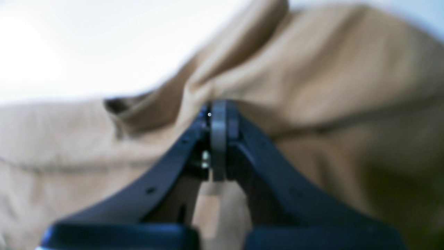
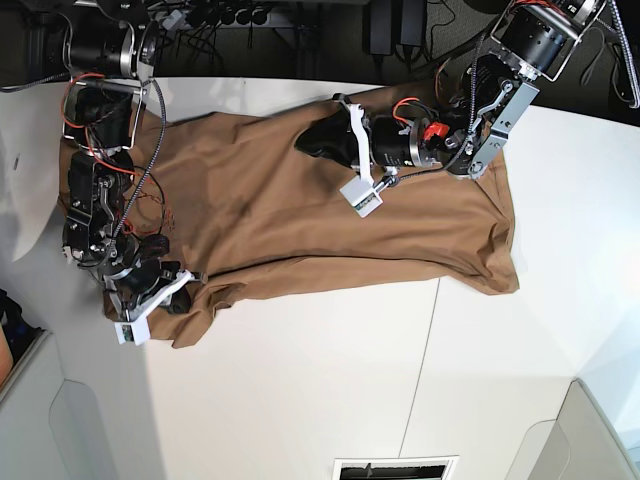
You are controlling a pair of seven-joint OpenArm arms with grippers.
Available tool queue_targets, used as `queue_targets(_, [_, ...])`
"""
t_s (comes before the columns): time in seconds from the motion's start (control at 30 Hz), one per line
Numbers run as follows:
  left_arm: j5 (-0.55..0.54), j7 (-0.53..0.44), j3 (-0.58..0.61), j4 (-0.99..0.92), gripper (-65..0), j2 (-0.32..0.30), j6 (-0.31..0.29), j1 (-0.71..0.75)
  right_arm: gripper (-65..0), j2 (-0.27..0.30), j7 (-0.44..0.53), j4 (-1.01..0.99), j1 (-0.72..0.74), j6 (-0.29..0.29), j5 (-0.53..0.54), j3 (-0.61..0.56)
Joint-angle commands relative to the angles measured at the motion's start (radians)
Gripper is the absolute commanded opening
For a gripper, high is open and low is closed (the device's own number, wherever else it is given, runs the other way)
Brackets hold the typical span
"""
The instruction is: Layout the t-shirt on the table in an organized manner, then fold the t-shirt properly
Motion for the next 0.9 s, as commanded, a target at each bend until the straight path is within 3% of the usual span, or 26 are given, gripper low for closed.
queue_targets(0.0, [-0.005,0.031,0.005,0.000,-65.0,-0.005,-0.007,0.016,-65.0,0.006,0.030,0.016,0.046,0.003,-0.006,0.002])
queue_targets(0.2, [-0.014,0.032,0.003,0.002,-65.0,-0.006,-0.007,0.028,-65.0,0.014,0.018,0.016,0.097,-0.012,-0.039,0.002])
queue_targets(0.37, [-0.080,0.036,-0.002,0.025,-65.0,-0.011,-0.007,-0.008,-65.0,0.032,-0.084,0.037,0.071,-0.011,0.054,0.002])
queue_targets(0.6, [-0.093,0.110,-0.143,0.116,-65.0,-0.058,-0.007,-0.010,-65.0,0.035,-0.094,0.296,-0.179,-0.011,0.100,0.005])
queue_targets(0.7, [-0.142,0.119,-0.241,0.143,-65.0,-0.088,-0.007,-0.010,-65.0,0.036,-0.093,0.385,-0.281,-0.011,0.098,0.006])
queue_targets(0.87, [-0.248,0.241,-0.360,0.149,-65.0,-0.137,-0.007,-0.006,-65.0,0.037,-0.092,0.444,-0.392,-0.011,0.101,0.010])
